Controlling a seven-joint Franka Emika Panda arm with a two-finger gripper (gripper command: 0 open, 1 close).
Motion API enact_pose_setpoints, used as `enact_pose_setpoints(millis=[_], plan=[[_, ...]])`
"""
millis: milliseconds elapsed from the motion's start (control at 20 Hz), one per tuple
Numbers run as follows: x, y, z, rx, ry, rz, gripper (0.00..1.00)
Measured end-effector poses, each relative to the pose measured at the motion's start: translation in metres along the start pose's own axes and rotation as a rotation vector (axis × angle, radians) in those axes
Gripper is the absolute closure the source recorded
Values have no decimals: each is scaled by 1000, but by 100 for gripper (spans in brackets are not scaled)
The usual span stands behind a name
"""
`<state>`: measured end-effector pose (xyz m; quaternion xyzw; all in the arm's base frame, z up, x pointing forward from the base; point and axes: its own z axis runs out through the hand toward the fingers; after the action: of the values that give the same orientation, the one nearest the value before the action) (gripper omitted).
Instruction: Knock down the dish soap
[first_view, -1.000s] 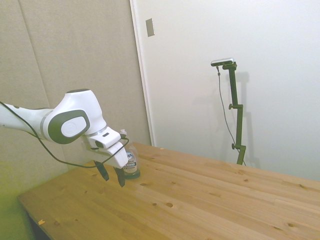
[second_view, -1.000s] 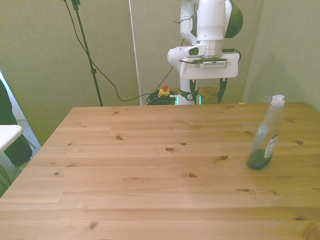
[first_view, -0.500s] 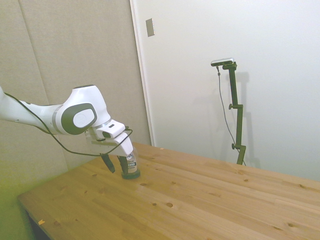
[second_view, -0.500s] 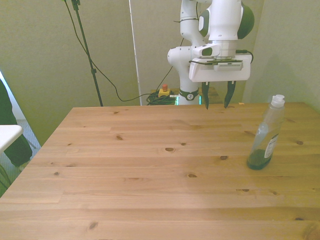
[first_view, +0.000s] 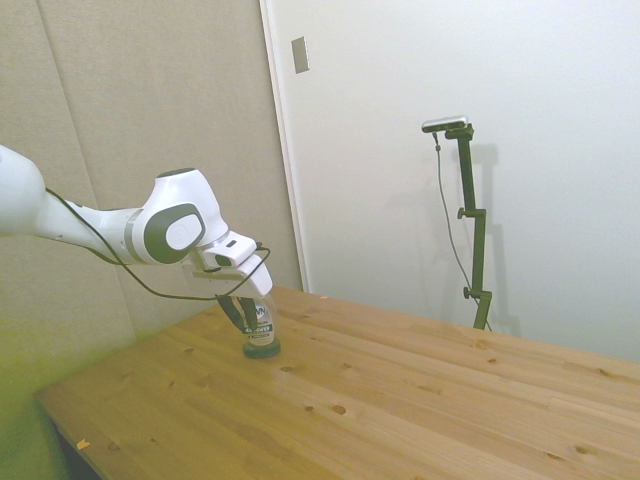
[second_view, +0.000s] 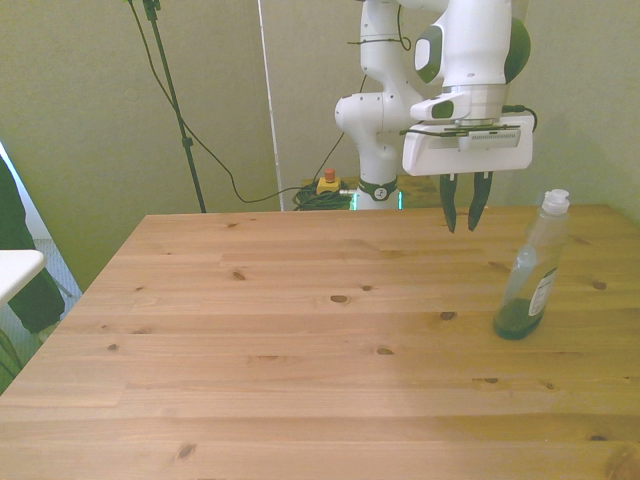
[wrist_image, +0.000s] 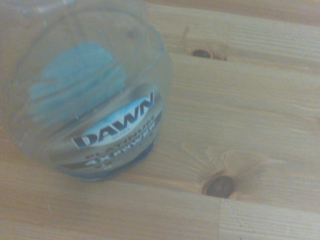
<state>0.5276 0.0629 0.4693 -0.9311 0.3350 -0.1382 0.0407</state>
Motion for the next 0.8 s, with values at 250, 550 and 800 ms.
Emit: enact_pose_setpoints(millis=[250,550,800], plan=[[1,-30,6,13,12,18,100],[1,-80,16,45,58,63,100],[18,-109,33,68,81,115,100]])
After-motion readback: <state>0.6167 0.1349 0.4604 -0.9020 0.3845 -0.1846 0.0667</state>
